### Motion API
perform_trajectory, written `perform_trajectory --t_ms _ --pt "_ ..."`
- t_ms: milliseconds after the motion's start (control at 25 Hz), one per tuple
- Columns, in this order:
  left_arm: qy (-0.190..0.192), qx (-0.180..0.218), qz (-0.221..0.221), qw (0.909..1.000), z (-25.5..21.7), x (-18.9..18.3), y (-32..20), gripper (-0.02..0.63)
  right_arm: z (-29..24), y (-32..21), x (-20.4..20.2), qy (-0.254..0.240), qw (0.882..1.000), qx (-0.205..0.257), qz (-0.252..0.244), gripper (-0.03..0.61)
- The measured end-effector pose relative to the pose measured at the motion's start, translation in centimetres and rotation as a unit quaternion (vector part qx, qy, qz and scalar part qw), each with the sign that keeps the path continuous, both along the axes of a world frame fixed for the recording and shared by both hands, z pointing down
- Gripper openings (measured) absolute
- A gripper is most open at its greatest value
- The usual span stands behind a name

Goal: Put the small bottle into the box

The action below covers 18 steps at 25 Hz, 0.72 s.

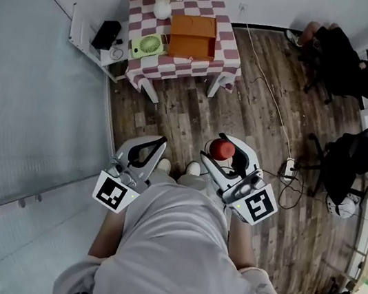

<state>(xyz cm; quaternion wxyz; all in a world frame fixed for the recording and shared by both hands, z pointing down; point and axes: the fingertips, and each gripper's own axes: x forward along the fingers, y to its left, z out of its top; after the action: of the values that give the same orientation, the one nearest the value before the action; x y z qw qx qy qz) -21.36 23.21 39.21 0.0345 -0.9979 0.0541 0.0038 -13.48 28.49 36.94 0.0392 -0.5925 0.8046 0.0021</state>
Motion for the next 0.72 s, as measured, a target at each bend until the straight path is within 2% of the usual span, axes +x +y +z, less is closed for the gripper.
perform_trajectory --t_ms 160,720 --pt "-0.001 0.000 0.006 1.0000 -0.5 2.2 1.4 -0.002 0.2 1.1 2.1 0.010 1.000 0.002 -0.003 0.221" --pt "-0.016 0.001 -0.001 0.9999 -0.5 7.4 2.6 -0.002 0.0 2.4 7.6 -0.007 1.000 0.013 -0.002 0.221"
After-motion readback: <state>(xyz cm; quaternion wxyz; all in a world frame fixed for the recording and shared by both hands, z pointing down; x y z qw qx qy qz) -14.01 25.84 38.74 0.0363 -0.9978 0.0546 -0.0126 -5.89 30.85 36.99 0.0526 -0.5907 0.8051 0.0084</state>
